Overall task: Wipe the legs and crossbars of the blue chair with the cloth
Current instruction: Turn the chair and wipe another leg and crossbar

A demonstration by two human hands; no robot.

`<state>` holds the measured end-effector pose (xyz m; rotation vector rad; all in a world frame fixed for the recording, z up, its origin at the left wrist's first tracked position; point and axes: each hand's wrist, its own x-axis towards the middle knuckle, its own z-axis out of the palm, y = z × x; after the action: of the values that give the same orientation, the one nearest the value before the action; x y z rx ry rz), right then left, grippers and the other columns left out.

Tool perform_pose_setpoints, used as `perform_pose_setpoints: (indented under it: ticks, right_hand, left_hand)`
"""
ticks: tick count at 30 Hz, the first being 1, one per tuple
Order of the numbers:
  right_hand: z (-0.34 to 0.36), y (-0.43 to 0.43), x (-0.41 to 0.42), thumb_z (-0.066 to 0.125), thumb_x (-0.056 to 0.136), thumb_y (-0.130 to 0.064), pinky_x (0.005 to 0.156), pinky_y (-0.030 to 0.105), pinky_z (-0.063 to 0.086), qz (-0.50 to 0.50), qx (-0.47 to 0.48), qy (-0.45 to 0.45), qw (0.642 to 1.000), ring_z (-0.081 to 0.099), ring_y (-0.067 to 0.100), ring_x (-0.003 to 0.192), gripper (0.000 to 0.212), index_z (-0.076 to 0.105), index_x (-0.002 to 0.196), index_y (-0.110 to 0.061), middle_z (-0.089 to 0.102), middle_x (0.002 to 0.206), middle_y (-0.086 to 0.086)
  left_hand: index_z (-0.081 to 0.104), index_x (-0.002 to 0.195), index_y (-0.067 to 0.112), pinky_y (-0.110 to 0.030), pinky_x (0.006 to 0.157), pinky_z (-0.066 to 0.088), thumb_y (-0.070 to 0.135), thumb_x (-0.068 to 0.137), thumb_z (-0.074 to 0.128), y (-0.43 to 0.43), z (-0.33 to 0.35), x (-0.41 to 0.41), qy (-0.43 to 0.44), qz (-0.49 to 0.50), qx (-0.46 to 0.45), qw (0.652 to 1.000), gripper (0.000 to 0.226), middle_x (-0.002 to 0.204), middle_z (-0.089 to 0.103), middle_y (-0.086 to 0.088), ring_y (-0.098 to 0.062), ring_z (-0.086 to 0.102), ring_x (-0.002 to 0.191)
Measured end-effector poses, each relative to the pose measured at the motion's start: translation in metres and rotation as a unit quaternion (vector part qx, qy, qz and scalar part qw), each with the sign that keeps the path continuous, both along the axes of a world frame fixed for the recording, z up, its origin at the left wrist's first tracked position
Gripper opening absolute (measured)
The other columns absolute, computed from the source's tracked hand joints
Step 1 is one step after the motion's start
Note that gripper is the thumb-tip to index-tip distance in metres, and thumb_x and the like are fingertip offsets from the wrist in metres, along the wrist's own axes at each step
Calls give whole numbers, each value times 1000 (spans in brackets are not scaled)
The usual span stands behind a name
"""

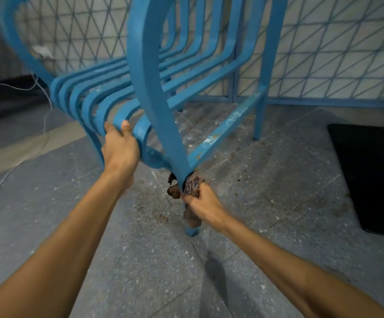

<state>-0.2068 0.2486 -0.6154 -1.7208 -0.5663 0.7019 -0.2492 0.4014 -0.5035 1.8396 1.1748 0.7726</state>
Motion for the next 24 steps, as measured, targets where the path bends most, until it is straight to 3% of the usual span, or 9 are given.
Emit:
perform_pose_setpoints:
  ticks: [3,6,9,11,15,17,18,21,24]
  right_hand:
    - [12,16,2,54,91,-4,90,34,49,82,-65,-35,994,58,22,108,37,47,128,-8,59,115,7]
    - [29,29,15,53,91,-4,89,37,52,155,-146,-84,973,62,29,105,28,57,119,-1,64,113,16]
    - [40,18,25,48,87,5,73,33,55,166,-194,-12,967,64,24,87,26,56,110,-4,65,97,13]
    - [41,5,31,41,87,12,65,30,56,134,-183,86,970,64,21,78,27,57,97,-7,65,87,9]
    - [39,-7,58,38,80,12,85,46,57,-54,-102,229,967,66,38,88,36,58,108,1,69,94,21]
    - [42,-4,67,34,76,12,66,34,61,-134,-18,282,950,69,33,79,37,56,105,6,68,85,23]
    - [44,-2,72,30,76,13,58,27,59,-165,36,314,934,69,26,74,37,56,102,5,68,80,20]
    - [41,5,90,32,62,7,87,37,56,-208,223,385,871,62,31,105,63,55,120,2,64,112,21]
    - [41,20,102,33,59,2,69,40,61,-235,316,405,825,68,29,84,44,59,94,-4,68,89,16]
  left_hand:
    - [28,144,25,-54,93,49,54,96,34,29,8,-24,39,-77,-9,996,57,139,48,-8,-37,51,120]
    - [38,141,16,-48,85,54,47,96,45,50,31,-41,39,-95,-54,993,55,131,53,-8,-30,58,111]
    - [61,110,11,-40,87,49,45,95,44,37,76,-45,-11,-27,35,999,42,107,64,-6,-28,60,103]
    - [61,94,16,-30,73,39,47,96,38,8,111,-42,-73,-19,98,992,39,89,62,5,-23,57,87]
    - [57,112,25,-31,70,39,59,94,31,-48,153,-16,-78,-84,284,952,47,93,61,10,-11,54,82]
    - [53,118,23,-29,67,33,60,93,32,-50,155,0,-43,-53,363,929,50,100,60,7,-15,56,85]
    - [53,120,21,-29,65,31,60,94,31,-49,154,3,-30,-32,395,918,51,102,61,6,-16,58,86]
    - [55,116,19,-25,58,28,63,94,31,-38,146,8,-26,-3,436,900,55,88,58,8,-11,53,73]
    - [56,115,18,-23,57,24,65,92,32,-30,141,9,-23,8,447,894,58,81,49,10,-6,44,70]
